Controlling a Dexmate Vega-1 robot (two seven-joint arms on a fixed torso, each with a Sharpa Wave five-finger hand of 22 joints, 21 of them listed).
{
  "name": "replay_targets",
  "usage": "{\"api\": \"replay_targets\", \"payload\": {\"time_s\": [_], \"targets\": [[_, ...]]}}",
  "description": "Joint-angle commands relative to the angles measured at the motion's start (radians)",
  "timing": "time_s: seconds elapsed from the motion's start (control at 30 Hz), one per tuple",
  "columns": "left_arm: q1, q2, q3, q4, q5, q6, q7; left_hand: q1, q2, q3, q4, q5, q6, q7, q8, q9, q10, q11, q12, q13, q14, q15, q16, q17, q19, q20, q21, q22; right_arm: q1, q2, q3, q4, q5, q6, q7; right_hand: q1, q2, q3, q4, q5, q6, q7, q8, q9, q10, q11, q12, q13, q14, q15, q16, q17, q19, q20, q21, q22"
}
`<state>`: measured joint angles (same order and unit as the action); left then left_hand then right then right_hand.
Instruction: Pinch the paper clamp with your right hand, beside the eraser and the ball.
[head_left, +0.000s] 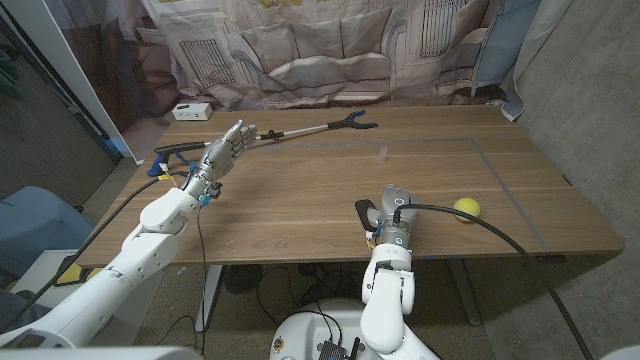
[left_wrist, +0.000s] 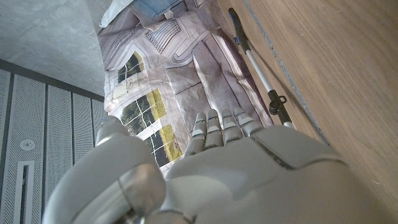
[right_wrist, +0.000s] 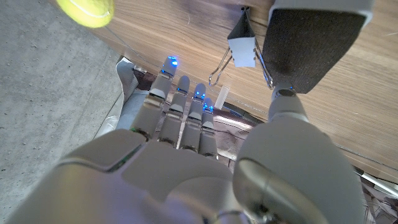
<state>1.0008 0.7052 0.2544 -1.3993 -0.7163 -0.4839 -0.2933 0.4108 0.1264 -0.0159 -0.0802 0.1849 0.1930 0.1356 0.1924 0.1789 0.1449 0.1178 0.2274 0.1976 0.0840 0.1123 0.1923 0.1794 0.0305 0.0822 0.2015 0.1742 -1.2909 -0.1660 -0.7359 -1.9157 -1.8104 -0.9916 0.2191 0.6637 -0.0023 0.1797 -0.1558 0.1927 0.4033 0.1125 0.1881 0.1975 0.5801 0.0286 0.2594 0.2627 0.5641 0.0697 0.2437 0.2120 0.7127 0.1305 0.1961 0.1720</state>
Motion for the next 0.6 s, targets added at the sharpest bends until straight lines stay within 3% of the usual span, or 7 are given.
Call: {"api": "replay_targets", "payload": {"time_s": [0.03,0.6], "targets": [[-0.019,-0.012,0.009,0.022,-0.007,0.005,-0.014,0.003,-0.001,0.004,0.0,-0.002,0.01,0.012,0.001,0.002,0.009,0.002,-0.001,0.003,0.003,0.003,-0.002,0.001,-0.003,0.008,-0.005,0.005,0.0,0.008,0.01,0.01,0.007,0.007,0.002,0.015,0.002,0.005,0.002,-0.002,-0.001,0.002,0.002,0.005,0.005,-0.002,0.012,0.006,0.003,-0.003,0.0,0.002,0.003,-0.002,0.0,0.004],[-0.028,-0.014,0.006,0.046,-0.016,0.002,-0.031,0.001,-0.001,0.005,0.0,-0.002,0.011,0.011,0.0,0.002,0.01,0.005,-0.001,0.003,0.004,0.003,-0.002,0.001,-0.003,0.008,-0.005,0.005,0.012,0.017,0.003,0.03,-0.01,-0.01,0.018,0.021,0.011,0.009,0.008,-0.008,0.039,-0.001,0.016,0.005,0.052,-0.014,0.044,0.016,0.002,-0.025,-0.004,0.008,0.019,-0.011,0.006,0.003]]}}
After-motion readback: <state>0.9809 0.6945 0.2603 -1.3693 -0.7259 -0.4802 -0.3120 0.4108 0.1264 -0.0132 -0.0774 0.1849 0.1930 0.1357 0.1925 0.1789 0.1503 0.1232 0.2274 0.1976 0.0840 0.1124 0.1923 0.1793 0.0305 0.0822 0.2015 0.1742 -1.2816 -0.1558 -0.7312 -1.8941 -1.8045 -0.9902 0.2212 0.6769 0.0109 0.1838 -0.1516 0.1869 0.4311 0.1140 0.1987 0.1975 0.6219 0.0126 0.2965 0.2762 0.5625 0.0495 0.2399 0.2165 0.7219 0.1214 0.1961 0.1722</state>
